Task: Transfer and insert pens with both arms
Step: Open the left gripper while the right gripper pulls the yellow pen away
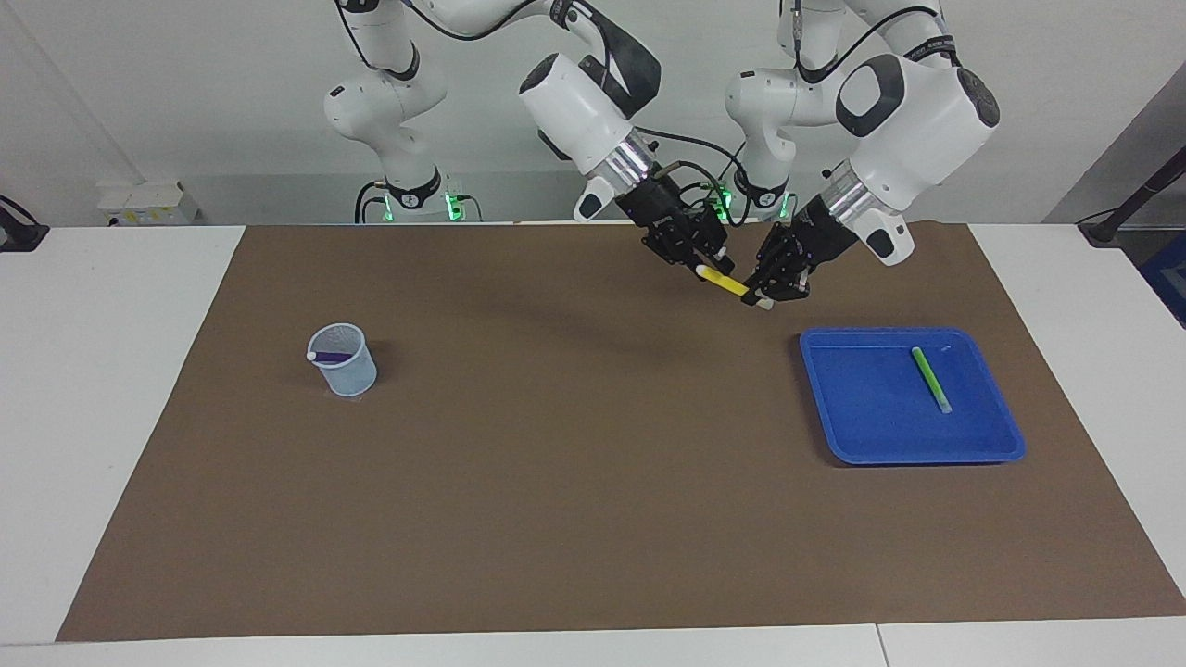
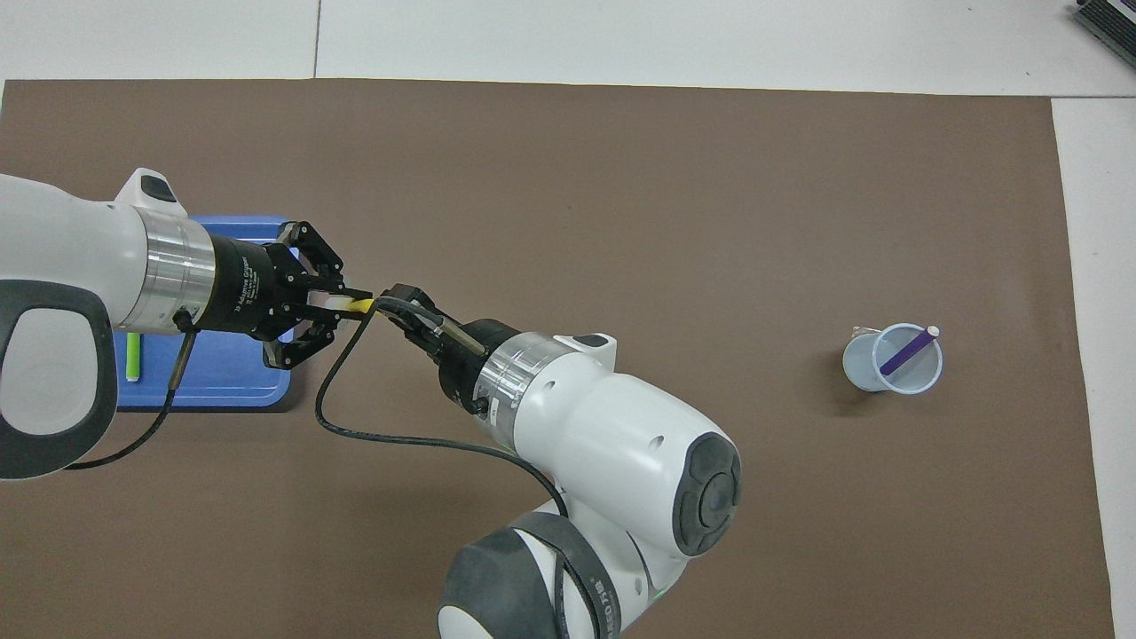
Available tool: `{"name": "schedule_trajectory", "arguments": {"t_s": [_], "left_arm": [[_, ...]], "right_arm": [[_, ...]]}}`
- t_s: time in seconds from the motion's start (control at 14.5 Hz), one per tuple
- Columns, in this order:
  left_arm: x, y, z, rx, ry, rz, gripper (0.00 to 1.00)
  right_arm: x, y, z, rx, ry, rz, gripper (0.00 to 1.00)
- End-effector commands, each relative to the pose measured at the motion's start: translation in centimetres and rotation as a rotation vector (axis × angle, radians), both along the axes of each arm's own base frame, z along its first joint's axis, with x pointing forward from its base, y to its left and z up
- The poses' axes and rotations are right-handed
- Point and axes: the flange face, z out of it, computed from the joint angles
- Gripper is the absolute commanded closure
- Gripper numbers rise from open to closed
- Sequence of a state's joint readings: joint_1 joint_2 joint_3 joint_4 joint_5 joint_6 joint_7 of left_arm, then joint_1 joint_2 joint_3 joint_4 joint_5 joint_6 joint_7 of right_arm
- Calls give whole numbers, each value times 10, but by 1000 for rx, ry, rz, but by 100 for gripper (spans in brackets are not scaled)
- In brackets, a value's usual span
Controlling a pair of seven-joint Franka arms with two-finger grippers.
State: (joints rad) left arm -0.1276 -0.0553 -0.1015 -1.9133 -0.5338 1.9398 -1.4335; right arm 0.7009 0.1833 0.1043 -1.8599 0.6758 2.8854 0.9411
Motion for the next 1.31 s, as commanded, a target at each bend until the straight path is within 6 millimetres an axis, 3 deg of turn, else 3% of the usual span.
{"name": "schedule_trajectory", "arguments": {"t_s": [0.0, 0.28, 0.48, 0.69, 0.83, 1.17, 1.24], "left_arm": [[-12, -2, 4, -10, -1, 9, 100], [-13, -1, 4, -10, 1, 3, 100], [-13, -2, 4, -10, 1, 1, 100], [-13, -2, 4, -10, 1, 2, 100], [-13, -3, 4, -10, 1, 0, 100], [-14, -3, 4, -9, -16, -45, 100], [-14, -3, 4, -9, -23, -59, 85]], "right_arm": [[7, 2, 0, 14, -9, -11, 53], [8, 1, -3, 11, -6, -12, 59], [9, 0, -9, 0, -4, -10, 79], [13, -5, -9, 0, -5, -20, 83], [16, -7, -9, 9, -10, -36, 98], [18, -10, -10, 13, -19, -51, 100], [18, -10, -10, 13, -17, -51, 100]]}}
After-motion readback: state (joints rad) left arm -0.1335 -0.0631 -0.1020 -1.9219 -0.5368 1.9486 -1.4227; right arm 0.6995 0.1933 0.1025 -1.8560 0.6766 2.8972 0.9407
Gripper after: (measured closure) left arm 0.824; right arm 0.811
